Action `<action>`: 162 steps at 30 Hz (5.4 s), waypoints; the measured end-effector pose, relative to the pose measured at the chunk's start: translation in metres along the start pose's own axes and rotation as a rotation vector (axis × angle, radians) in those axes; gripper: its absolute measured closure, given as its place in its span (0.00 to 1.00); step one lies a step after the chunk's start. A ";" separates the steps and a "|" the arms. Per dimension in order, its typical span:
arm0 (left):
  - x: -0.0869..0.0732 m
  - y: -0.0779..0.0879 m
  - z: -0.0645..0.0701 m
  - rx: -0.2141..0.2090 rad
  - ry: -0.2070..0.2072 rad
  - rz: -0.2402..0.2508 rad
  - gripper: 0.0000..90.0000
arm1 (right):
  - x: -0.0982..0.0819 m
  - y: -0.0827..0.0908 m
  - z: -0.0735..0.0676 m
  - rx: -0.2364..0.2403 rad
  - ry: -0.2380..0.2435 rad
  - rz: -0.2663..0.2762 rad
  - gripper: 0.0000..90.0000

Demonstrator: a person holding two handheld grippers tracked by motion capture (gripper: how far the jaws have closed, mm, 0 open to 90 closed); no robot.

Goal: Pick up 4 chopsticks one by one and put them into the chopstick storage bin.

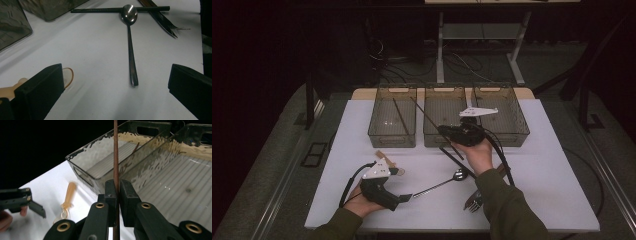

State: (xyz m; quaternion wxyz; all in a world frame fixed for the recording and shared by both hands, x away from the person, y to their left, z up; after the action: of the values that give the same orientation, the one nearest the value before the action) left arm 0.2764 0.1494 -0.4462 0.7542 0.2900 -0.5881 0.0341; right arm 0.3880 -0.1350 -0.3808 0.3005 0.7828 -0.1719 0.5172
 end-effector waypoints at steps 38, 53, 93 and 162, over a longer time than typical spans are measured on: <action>0.001 0.000 0.001 -0.020 -0.005 0.012 0.00 | 0.062 -0.142 -0.036 -0.080 0.048 -0.028 0.94; 0.002 0.001 0.000 -0.028 -0.011 0.007 0.00 | 0.046 -0.183 -0.031 -0.144 0.043 -0.113 0.93; 0.002 0.003 0.000 -0.008 -0.002 0.017 0.00 | 0.042 -0.044 -0.010 0.023 0.151 -0.169 0.34; 0.000 0.001 0.000 0.005 -0.013 -0.010 0.00 | -0.084 0.116 0.025 -0.046 0.065 -0.336 0.86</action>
State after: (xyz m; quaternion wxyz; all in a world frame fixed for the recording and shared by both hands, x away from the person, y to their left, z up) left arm 0.2760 0.1504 -0.4454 0.7498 0.2952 -0.5914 0.0297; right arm 0.3039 -0.2428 -0.4307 0.4061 0.7762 -0.0405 0.4805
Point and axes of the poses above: each handheld gripper's, and its own axes: y roughly backward along the jaws, x roughly out of its top, z roughly to its right, the point moved 1 cm from there along -y, roughly forward along the jaws, and after that the axes turned 10 degrees about z, right-handed, at the moved point
